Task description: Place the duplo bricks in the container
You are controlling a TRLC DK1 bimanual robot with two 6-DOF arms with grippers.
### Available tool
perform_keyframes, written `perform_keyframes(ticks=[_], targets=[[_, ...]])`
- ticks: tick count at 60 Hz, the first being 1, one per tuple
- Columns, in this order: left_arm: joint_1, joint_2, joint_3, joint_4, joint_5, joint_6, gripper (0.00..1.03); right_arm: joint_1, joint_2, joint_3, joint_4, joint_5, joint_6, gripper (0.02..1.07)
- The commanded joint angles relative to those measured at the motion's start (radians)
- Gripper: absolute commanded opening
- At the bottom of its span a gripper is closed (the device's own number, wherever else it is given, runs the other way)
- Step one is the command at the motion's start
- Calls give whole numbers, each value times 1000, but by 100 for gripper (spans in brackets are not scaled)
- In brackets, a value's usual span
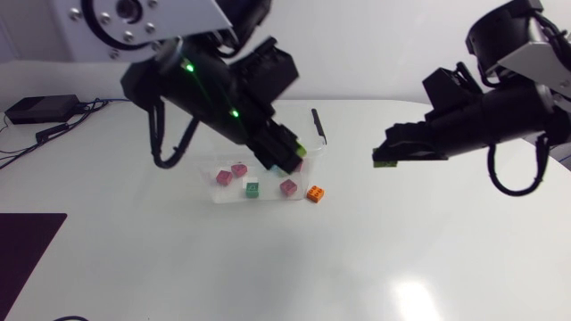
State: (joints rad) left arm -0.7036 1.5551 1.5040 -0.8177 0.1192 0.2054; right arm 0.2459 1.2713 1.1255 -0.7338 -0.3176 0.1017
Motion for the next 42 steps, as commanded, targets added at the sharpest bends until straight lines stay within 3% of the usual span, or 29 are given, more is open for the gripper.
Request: perform_keyframes(ticks=[1,16,27,29,34,39,42], targets=[[73,-35,-30,57,-18,-3,26,41,76,65,30,5,38,28],[268,-46,-149,374,-36,-4,26,145,244,221,94,74,62,28],[383,31,-182,520,-36,-21,29,213,352,326,114,147,56,28],[397,45,-192,562,-36,-24,34,220,370,344,117,157,55,28],[426,95,-195,594,-36,-35,69,236,412,392,117,164,52,28],[437,99,-214,606,-36,-37,97,254,450,436,117,178,44,28],[437,77,-226,608,-35,-37,99,263,470,459,117,187,41,29]])
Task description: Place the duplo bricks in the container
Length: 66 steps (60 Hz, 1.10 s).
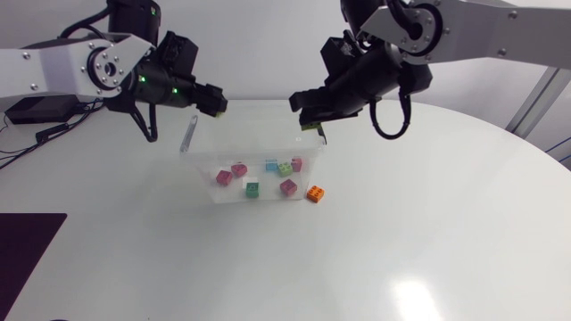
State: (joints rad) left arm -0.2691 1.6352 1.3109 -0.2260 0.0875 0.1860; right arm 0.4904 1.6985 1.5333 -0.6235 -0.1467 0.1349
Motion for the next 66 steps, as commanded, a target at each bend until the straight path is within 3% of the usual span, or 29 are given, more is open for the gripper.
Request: perform_keyframes(ticks=[1,13,16,24,32,38,44,55,66], targets=[[2,-14,-39,17,-3,-17,99,22,50,60,7,19,6,29],[1,-179,-128,34,-5,-16,98,59,139,137,7,59,-14,35],[2,-224,-148,33,-9,-16,98,70,162,149,5,87,-18,45],[7,-339,-196,8,-12,-17,99,83,193,160,1,150,-18,90],[8,-471,-283,-4,-19,-17,98,73,139,119,4,151,-24,102],[11,-586,-361,-4,-22,-14,98,54,35,10,57,137,-46,102],[38,-693,-424,-12,-22,-11,98,16,-97,-159,154,45,-90,102],[62,-851,-544,-21,-22,-5,98,-65,-215,-368,189,-90,-181,102],[79,-917,-633,-18,-26,-3,98,-98,-218,-495,237,-100,-278,102]])
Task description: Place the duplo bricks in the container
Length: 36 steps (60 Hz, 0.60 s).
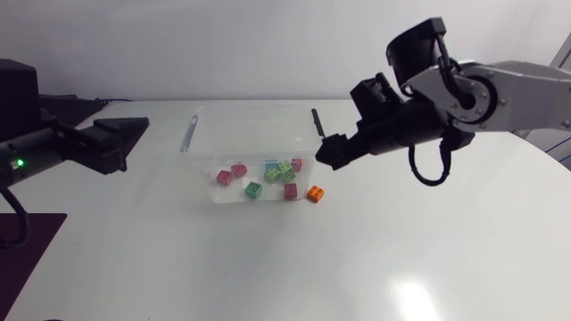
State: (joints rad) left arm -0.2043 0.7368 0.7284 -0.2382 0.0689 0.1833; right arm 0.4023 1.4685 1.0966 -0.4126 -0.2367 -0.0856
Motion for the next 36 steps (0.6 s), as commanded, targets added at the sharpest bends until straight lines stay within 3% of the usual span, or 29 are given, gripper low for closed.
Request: perform_keyframes(ticks=[1,19,36], targets=[[16,-22,-57,-6,-6,-2,99,-11,15,-67,32,-10,-62,102],[55,-125,-133,-18,-14,-2,98,-16,158,-168,216,17,-121,102],[85,-221,-195,-44,-14,1,98,-42,358,-158,362,50,-183,102]])
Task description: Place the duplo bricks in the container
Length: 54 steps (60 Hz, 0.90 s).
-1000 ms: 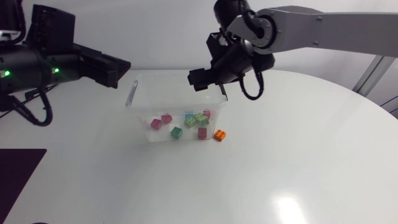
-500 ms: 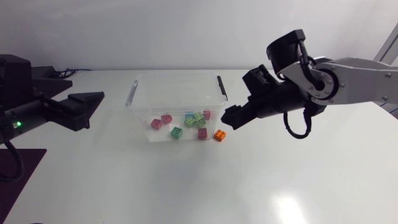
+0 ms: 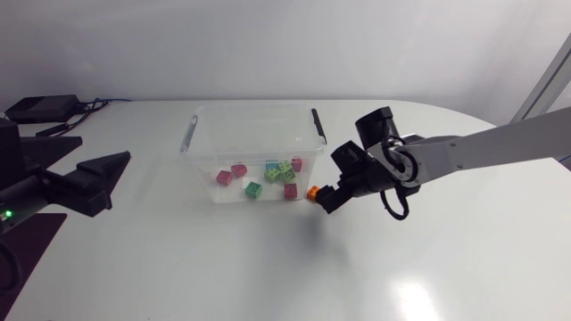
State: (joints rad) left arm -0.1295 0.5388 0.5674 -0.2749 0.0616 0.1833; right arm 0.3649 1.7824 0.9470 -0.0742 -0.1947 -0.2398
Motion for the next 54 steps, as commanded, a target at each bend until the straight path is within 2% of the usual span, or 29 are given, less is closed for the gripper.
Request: perform_keyframes(ticks=[1,26,29,36,39,42,44,50,54], targets=[[11,-25,-35,-7,-6,-1,98,-3,52,-4,25,8,-29,102],[30,-105,-81,-9,-8,-5,98,26,186,65,85,55,-47,99],[31,-108,-81,-10,-8,-5,98,29,195,68,93,58,-49,95],[34,-115,-92,-12,-8,-7,98,32,207,70,105,58,-50,82],[33,-120,-97,-12,-8,-7,98,32,212,68,114,58,-52,69],[34,-122,-98,-12,-8,-8,98,31,212,61,132,57,-52,46],[33,-122,-98,-12,-8,-8,98,31,210,59,134,55,-55,36],[33,-129,-98,-12,-8,-8,98,25,192,39,136,52,-59,24],[33,-134,-100,-12,-8,-8,98,17,169,21,137,51,-59,21]])
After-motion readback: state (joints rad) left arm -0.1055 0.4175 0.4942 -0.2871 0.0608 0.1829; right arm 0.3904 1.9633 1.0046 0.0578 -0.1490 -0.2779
